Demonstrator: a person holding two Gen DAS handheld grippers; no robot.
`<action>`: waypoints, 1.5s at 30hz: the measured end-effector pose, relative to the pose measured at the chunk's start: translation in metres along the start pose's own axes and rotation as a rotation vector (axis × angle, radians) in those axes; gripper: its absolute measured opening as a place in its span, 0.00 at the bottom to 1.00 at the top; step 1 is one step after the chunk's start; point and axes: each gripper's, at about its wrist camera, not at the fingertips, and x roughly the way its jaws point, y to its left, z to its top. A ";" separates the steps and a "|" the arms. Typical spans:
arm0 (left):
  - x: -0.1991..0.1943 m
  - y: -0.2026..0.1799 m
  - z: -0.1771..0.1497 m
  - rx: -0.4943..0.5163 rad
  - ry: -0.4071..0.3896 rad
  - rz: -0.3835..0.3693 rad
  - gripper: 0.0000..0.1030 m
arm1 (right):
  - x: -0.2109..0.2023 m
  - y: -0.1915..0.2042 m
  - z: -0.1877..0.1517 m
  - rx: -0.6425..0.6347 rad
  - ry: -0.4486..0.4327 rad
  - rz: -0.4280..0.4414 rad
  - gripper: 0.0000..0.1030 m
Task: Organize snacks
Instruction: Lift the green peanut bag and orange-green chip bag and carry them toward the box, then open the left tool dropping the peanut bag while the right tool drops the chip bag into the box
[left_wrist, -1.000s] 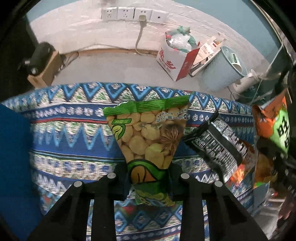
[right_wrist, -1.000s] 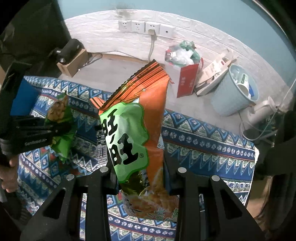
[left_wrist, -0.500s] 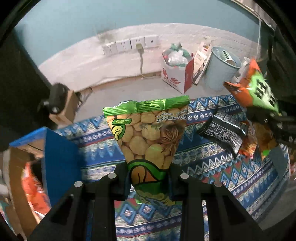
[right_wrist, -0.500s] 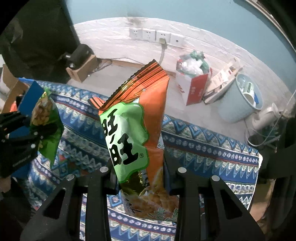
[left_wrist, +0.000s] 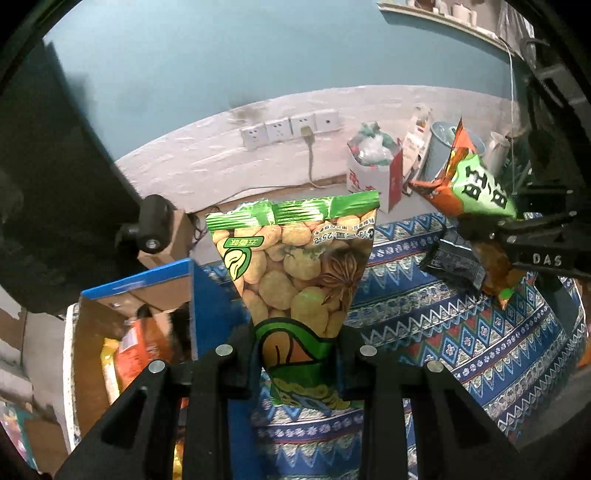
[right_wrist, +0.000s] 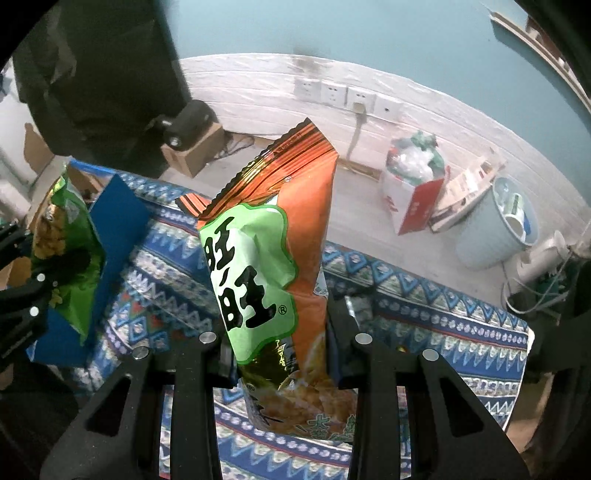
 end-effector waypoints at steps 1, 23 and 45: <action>-0.003 0.003 -0.001 -0.002 -0.007 0.003 0.29 | 0.000 0.007 0.002 -0.012 -0.001 0.003 0.31; -0.059 0.125 -0.057 -0.154 -0.065 0.067 0.29 | -0.002 0.144 0.052 -0.123 -0.014 0.187 0.31; -0.030 0.215 -0.114 -0.330 0.056 0.111 0.29 | 0.040 0.264 0.089 -0.196 0.058 0.307 0.31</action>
